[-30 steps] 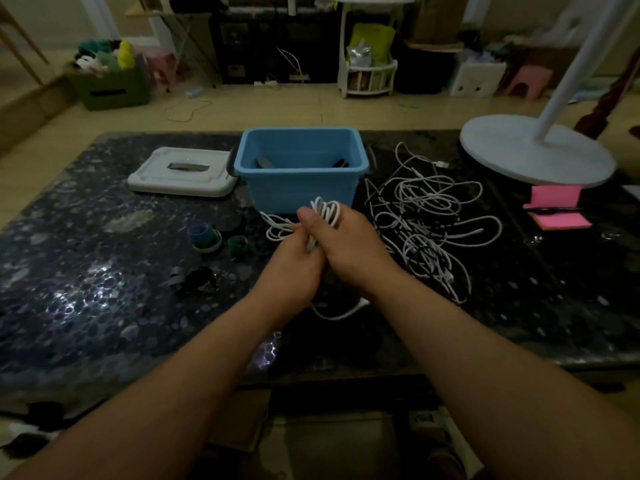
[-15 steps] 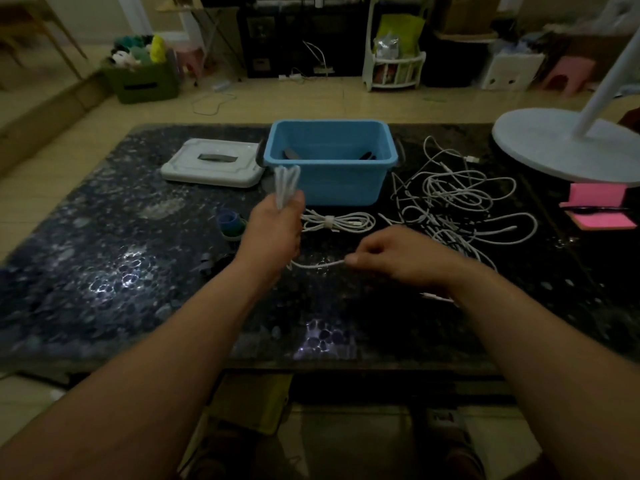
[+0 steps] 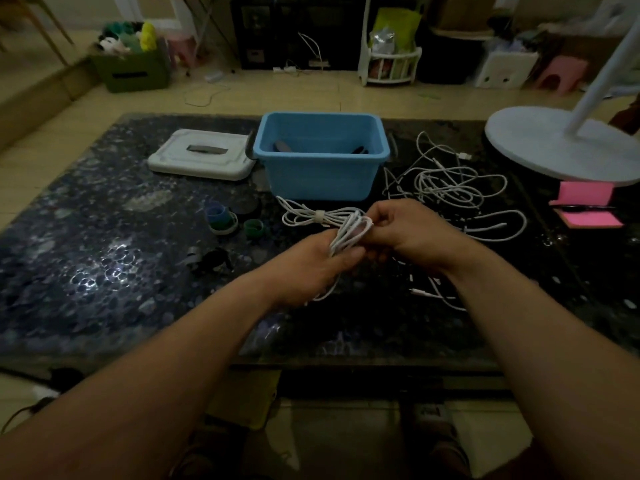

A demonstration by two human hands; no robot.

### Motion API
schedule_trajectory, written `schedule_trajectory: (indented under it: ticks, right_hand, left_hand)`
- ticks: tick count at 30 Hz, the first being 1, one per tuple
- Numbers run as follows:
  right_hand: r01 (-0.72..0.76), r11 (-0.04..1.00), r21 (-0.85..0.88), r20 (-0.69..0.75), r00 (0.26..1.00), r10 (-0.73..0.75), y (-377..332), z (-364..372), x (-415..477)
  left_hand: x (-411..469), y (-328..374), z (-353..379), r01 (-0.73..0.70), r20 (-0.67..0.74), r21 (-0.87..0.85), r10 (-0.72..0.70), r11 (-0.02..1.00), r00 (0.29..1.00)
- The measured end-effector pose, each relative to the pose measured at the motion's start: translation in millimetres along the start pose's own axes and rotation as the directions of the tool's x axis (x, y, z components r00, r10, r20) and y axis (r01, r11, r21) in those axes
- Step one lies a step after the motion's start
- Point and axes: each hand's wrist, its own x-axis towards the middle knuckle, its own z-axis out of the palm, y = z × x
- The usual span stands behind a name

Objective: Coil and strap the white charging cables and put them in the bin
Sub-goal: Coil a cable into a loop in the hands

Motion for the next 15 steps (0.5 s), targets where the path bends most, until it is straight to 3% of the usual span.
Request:
schedule_trajectory:
  ticks: [4, 6, 8, 9, 15]
  right_hand:
    - [0.009, 0.985, 0.172, 0.012, 1.0, -0.011, 1.9, 2.2, 0.2]
    - [0.01, 0.964, 0.267, 0.03, 0.999, -0.018, 0.9, 2.1, 0.4]
    - [0.005, 0.941, 0.339, 0.043, 0.999, -0.021, -1.9, 8.4, -0.9]
    - [0.0, 0.927, 0.375, 0.044, 0.999, -0.017, -3.9, 16.8, -1.7]
    - [0.075, 0.85, 0.521, -0.247, 0.967, 0.066, -14.2, 65.1, 7.3]
  left_hand:
    - [1.5, -8.5, -0.6, 0.02, -0.075, 0.053, -0.016, 0.998, 0.997]
    - [2.0, -8.1, 0.4, 0.039, -0.126, -0.122, -0.054, 0.992, 0.99]
    - [2.1, -1.5, 5.9, 0.072, -0.117, -0.379, -0.125, 0.923, 0.985]
    - [2.0, 2.6, 9.3, 0.085, -0.099, -0.428, -0.14, 0.9, 0.985]
    - [7.2, 6.7, 18.6, 0.158, -0.008, -0.395, -0.175, 0.905, 0.985]
